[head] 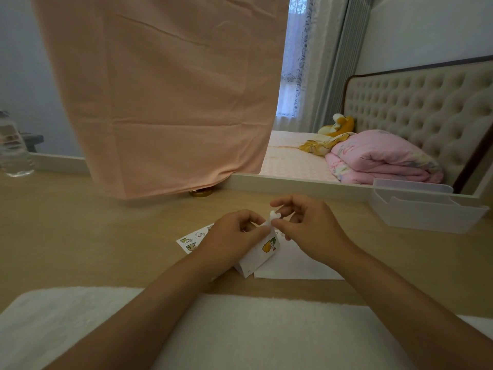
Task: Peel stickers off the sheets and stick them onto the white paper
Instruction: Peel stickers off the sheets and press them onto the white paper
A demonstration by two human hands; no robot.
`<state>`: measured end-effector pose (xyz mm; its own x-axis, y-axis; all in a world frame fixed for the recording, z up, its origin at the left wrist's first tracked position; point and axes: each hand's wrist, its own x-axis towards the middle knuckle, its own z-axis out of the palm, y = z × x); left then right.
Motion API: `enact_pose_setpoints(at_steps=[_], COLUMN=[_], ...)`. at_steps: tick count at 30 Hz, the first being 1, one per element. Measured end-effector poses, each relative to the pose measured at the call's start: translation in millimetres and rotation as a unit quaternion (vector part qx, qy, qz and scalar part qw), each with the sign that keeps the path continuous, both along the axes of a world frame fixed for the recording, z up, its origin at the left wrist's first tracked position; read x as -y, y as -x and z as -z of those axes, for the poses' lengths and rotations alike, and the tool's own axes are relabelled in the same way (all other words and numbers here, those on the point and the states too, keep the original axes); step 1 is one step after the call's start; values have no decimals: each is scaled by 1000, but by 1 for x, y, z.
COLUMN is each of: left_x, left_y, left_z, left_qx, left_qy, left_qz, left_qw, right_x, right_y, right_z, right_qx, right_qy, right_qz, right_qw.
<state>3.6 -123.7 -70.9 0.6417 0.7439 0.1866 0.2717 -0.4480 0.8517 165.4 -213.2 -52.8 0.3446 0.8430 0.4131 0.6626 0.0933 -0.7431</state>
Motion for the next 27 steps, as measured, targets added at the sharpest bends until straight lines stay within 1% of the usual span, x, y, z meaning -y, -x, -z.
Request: enact_pose_setpoints(at_steps=[1,4,6,8,9,11,12,13,14,16,17,18,19,21,22,23,24,25,26,27], left_x=[0,1,1,2,3,3,3,2,1,-4,-6,-9,-13,-19,-20,-19,-16,-12,-8,-4], left_y=[-1,-3,-2,0,0,1,1,2,2,3,4,6,8,13,14,14,14,12,10,8], left_z=[0,-2,-3,-5,-6,-5,-5,-4,-2,-1,-2,-3,-3,-1,-2,-4,-8,-12,-14,-16], left_qx=[2,-56,-82,-98,-105,-108,-103,-92,-75,-44,-41,-56,-94,-190,-189,-160,-105,-45,-1,19], left_qy=[-3,-74,-106,-140,-172,-216,-204,-174,-138,-86,-74,-77,-108,-224,-255,-256,-225,-168,-107,-76], left_qz=[-5,-33,-49,-57,-60,-60,-54,-45,-37,-28,-30,-43,-71,-140,-160,-161,-141,-110,-77,-51], left_qw=[1000,995,990,984,978,969,972,979,987,995,996,995,987,946,935,940,958,979,991,996], right_x=[0,-1,-1,-1,-1,0,1,1,1,1,1,1,1,2,3,3,3,3,3,2], right_y=[0,-2,-2,-1,0,4,5,6,6,7,6,5,4,2,2,1,0,-2,-7,-11], right_z=[0,0,0,0,-1,-3,-4,-5,-6,-9,-10,-11,-10,-8,-7,-5,-3,-1,1,4], right_qx=[0,21,49,78,91,102,103,100,89,26,-15,-53,-78,-84,-71,-50,-11,62,159,254], right_qy=[0,4,5,7,8,9,9,8,4,-10,-17,-21,-22,-16,-16,-22,-38,-66,-100,-134], right_qz=[-5,2,10,17,17,11,6,3,-1,-6,-3,-1,1,0,-1,-4,0,14,30,38], right_qw=[1000,1000,999,997,996,995,995,995,996,1000,1000,998,997,996,997,999,999,996,982,957])
